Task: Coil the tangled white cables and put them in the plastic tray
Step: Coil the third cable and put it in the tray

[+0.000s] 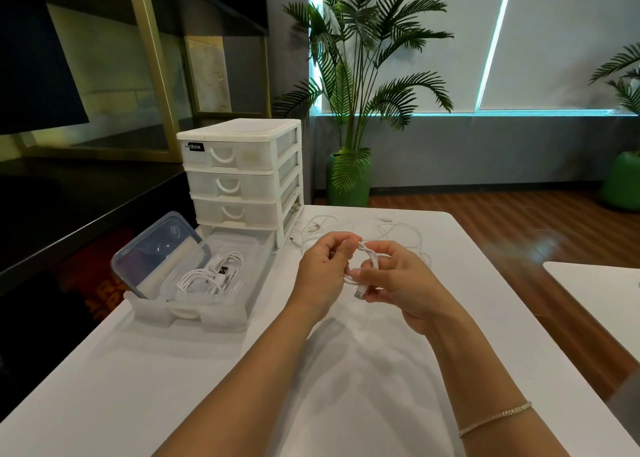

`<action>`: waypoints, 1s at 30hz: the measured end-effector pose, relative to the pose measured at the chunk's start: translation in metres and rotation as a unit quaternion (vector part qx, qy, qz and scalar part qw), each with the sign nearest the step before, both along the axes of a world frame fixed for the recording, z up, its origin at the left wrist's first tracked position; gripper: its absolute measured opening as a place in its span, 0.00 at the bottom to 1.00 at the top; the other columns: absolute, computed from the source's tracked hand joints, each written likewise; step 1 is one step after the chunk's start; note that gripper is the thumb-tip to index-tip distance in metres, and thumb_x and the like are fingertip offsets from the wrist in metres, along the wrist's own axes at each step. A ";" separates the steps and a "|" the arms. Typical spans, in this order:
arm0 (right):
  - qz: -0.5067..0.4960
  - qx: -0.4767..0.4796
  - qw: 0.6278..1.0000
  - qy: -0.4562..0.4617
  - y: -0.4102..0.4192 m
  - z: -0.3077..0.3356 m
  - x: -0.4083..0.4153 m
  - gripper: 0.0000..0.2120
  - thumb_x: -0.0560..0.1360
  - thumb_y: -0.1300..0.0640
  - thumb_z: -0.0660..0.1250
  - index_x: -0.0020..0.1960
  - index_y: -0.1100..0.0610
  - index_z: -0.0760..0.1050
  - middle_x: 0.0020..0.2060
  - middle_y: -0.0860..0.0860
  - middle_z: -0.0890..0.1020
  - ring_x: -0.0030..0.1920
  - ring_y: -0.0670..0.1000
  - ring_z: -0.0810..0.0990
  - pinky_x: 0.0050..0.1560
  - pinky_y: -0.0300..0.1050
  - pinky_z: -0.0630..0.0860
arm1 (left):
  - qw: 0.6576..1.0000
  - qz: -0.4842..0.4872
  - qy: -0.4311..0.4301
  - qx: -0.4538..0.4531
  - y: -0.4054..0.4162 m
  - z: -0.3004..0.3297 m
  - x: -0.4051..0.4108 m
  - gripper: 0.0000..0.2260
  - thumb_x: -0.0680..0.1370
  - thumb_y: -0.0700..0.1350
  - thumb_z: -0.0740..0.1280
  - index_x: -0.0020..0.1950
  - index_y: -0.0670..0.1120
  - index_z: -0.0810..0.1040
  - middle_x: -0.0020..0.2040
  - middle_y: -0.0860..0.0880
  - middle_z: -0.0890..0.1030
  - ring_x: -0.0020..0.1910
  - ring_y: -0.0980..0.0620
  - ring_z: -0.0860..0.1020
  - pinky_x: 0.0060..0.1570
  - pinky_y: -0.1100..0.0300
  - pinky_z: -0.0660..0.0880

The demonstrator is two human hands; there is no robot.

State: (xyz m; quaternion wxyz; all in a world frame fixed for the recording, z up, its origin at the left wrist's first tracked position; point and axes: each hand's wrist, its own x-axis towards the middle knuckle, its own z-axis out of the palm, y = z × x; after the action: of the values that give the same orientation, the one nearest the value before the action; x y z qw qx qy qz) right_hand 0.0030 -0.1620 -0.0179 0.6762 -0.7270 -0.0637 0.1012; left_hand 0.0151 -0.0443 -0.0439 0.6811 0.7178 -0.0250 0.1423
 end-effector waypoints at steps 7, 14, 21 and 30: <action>-0.016 -0.098 0.993 -0.061 -0.002 -0.006 0.002 0.11 0.69 0.68 0.71 0.48 0.59 0.74 0.38 0.56 0.78 0.34 0.52 0.79 0.30 0.41 0.79 | 0.996 0.034 0.042 -0.065 -0.002 0.006 0.000 0.09 0.79 0.45 0.62 0.55 0.44 0.79 0.33 0.51 0.72 0.34 0.52 0.70 0.33 0.60 0.72; -0.031 -0.172 0.978 -0.115 -0.007 -0.007 0.004 0.11 0.68 0.62 0.73 0.48 0.58 0.74 0.37 0.57 0.83 0.37 0.54 0.83 0.37 0.45 0.82 | 0.939 -0.054 0.167 -0.295 0.003 0.017 -0.002 0.08 0.79 0.44 0.63 0.45 0.43 0.78 0.31 0.48 0.70 0.25 0.56 0.68 0.24 0.67 0.71; -0.056 -0.158 0.978 -0.121 -0.012 -0.005 0.003 0.10 0.65 0.62 0.76 0.42 0.57 0.77 0.32 0.54 0.84 0.30 0.48 0.81 0.33 0.43 0.80 | 0.893 -0.134 0.190 -0.386 0.005 0.013 -0.001 0.09 0.80 0.44 0.60 0.49 0.40 0.76 0.28 0.48 0.72 0.21 0.56 0.70 0.22 0.68 0.72; -0.100 -0.103 0.985 -0.095 -0.019 -0.005 0.008 0.11 0.66 0.63 0.75 0.46 0.59 0.77 0.36 0.57 0.84 0.35 0.57 0.84 0.41 0.49 0.83 | 0.974 -0.138 0.153 -0.089 0.010 0.013 -0.003 0.08 0.77 0.41 0.65 0.55 0.46 0.77 0.46 0.47 0.79 0.48 0.48 0.78 0.55 0.53 0.77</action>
State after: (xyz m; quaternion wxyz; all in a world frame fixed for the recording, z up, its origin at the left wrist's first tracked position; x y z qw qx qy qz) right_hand 0.0109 -0.1808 -0.0230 0.5954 -0.8016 -0.0442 -0.0303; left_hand 0.0118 -0.0338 -0.0305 0.7514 0.6568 -0.0068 -0.0631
